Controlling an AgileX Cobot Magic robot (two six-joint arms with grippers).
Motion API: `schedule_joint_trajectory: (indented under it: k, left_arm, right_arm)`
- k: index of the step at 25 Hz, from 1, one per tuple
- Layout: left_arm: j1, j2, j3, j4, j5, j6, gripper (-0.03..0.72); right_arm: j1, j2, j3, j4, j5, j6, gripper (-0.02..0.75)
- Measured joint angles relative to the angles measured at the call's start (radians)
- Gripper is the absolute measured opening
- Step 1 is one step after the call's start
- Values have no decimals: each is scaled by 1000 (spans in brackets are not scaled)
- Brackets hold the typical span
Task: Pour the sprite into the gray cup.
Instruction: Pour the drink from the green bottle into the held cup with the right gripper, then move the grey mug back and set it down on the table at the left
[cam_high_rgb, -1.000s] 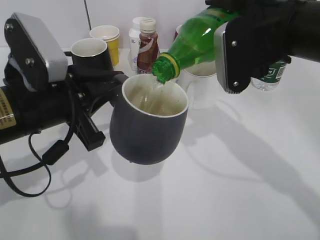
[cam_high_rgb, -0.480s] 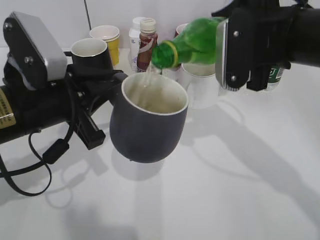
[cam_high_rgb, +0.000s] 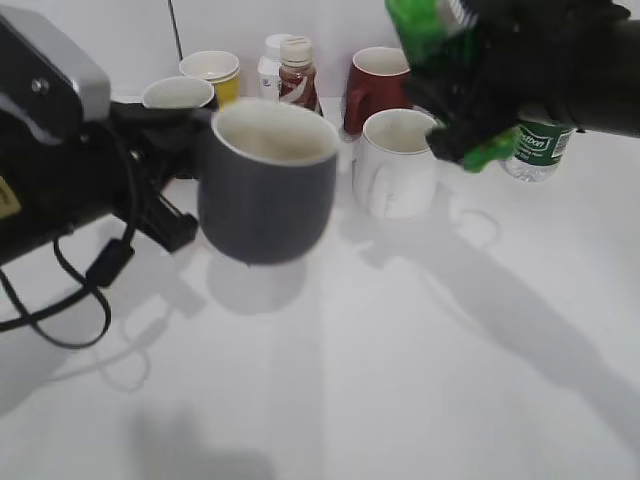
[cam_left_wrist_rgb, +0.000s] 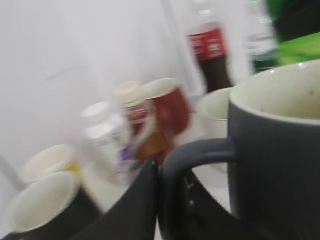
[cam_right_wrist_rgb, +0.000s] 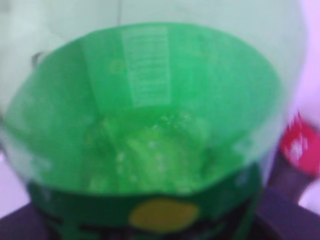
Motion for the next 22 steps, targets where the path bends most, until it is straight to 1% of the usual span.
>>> schedule_joint_trajectory:
  k: [2,3,6,10,14,16,22]
  left_arm:
    - [4,26,0,-121,-52,75,57]
    - [13,49,0,-170,-88,92,57]
    - [60,140,2,-235,-207,117,57]
    - [133,293,11,-258,-383,125,57]
    - [185,424,11,-268,-436,125,57]
    - [193,473,11,-275,-436,120,57]
    - [195,517,12,-272,-487,27,55]
  right_arm:
    - [-14,0,26,0,-62,117,414]
    - [-24,0,46,0,-92,167,414]
    - [-70,-6,111,-1,-134,247,414]
    - [-134,-17,171,0,-132,327,414]
    - [-140,-19,177,-2,-154,343,414]
    - [-140,-20,177,-4,-174,343,414]
    - [-140,-20,177,-4,-180,346,414]
